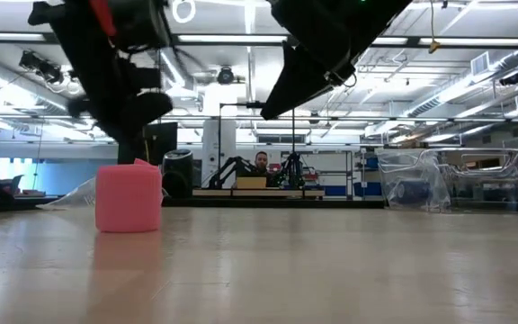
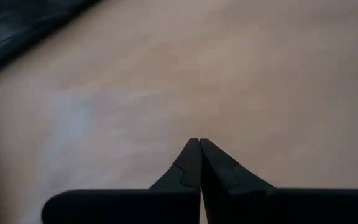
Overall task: Roll bandage
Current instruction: Open the transparent zip bag
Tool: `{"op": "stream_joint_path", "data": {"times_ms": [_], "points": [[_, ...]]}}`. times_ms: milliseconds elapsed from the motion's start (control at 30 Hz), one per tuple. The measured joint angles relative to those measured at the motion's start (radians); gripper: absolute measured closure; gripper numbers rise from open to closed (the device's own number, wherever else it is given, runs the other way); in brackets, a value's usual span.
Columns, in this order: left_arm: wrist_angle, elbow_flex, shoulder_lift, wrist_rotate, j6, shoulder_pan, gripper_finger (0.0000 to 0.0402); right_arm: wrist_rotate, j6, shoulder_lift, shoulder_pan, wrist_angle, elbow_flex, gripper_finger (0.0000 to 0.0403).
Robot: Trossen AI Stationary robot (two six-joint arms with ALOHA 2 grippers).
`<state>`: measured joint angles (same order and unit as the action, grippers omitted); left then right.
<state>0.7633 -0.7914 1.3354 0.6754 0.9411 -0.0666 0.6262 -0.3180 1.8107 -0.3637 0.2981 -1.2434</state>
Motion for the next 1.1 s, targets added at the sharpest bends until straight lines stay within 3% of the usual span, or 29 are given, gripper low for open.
{"op": "stream_joint_path", "data": {"times_ms": [100,200,300,533,633,700,800,967,1100], "points": [[0.202,-0.018,0.005,0.007,0.124,0.051,0.04,0.013,-0.002,0.0,-0.009,0.007,0.0,0.0399],[0.245,0.014,0.008,-0.015,0.138,0.095,0.04,0.013,-0.003,0.0,-0.012,0.005,0.0,0.0396],[0.138,0.074,0.014,-0.055,0.081,0.13,0.04,0.013,-0.003,0.0,-0.01,0.002,0.0,0.0397],[-0.38,0.175,0.021,-0.215,-0.25,0.159,0.04,-0.026,0.006,0.0,-0.01,-0.004,0.0,0.0399],[-0.428,0.135,0.026,-0.217,-0.306,0.132,0.04,-0.026,0.013,0.0,-0.008,-0.003,0.0,0.0396],[-0.377,0.081,0.029,-0.174,-0.286,0.107,0.04,-0.026,0.013,0.0,-0.008,0.006,0.0,0.0396],[-0.085,-0.001,0.028,-0.088,-0.095,0.083,0.04,-0.025,0.011,0.0,-0.009,0.017,0.0,0.0398],[0.245,-0.003,0.028,-0.084,0.162,0.087,0.04,-0.026,0.005,0.001,-0.01,0.029,0.0,0.0398],[0.252,0.079,0.028,-0.092,0.215,0.118,0.04,-0.025,-0.003,0.001,-0.01,0.028,0.0,0.0396]]}}
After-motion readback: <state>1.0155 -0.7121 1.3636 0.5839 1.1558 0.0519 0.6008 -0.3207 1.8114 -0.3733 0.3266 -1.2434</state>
